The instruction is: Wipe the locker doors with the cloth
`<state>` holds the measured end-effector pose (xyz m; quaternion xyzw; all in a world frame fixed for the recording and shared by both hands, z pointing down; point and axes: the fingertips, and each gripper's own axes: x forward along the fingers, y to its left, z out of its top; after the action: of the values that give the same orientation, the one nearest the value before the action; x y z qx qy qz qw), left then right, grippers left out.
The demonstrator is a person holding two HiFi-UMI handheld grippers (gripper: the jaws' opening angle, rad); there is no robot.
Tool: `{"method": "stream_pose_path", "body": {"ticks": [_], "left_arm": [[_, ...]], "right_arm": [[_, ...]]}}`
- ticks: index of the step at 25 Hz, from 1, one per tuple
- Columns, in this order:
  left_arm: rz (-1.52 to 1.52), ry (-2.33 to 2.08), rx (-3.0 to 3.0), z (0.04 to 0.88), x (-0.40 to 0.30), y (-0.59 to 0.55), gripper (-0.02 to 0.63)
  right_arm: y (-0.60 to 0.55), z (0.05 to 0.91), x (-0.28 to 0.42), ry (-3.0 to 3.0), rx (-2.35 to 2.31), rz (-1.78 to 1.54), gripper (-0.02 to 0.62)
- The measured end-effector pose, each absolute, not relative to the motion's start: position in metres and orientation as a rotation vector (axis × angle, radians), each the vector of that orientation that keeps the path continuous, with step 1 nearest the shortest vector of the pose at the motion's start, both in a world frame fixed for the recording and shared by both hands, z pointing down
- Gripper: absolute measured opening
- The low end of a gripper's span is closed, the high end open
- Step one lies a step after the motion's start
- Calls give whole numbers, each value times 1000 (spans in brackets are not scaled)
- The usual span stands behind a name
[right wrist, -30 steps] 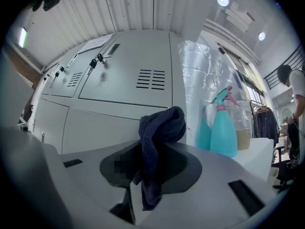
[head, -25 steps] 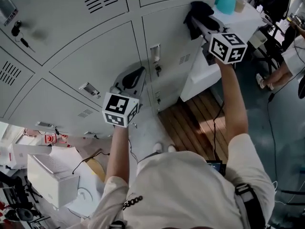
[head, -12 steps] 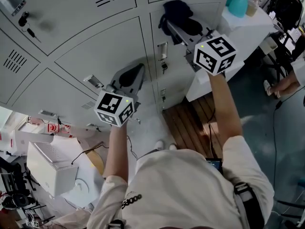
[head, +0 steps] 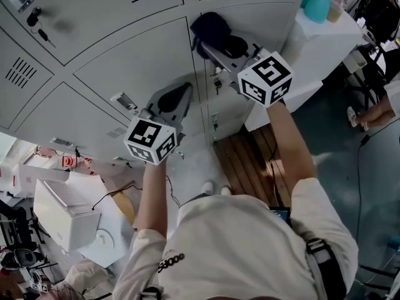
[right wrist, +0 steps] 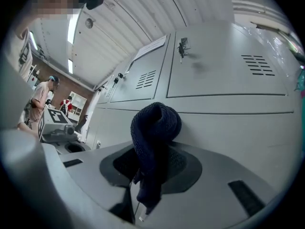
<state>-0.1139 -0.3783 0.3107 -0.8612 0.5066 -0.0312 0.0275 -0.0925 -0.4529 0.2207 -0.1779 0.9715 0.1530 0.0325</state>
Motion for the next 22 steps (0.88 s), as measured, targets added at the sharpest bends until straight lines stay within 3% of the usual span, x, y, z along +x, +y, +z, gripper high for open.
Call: {"method": "stream_pose_path", "body": {"ticks": [6, 17, 22], "left_arm": [[-81, 1541, -2704, 315, -110, -382, 18], [-115, 1486, -2744, 324, -95, -392, 18], [-121, 1489, -2750, 328, -92, -392, 18]], "right_arm": [[-493, 238, -49, 2950, -774, 397, 97], [-602, 267, 95, 2824, -1421, 424, 97], [-616, 278, 117, 2771, -1597, 414, 97]]}}
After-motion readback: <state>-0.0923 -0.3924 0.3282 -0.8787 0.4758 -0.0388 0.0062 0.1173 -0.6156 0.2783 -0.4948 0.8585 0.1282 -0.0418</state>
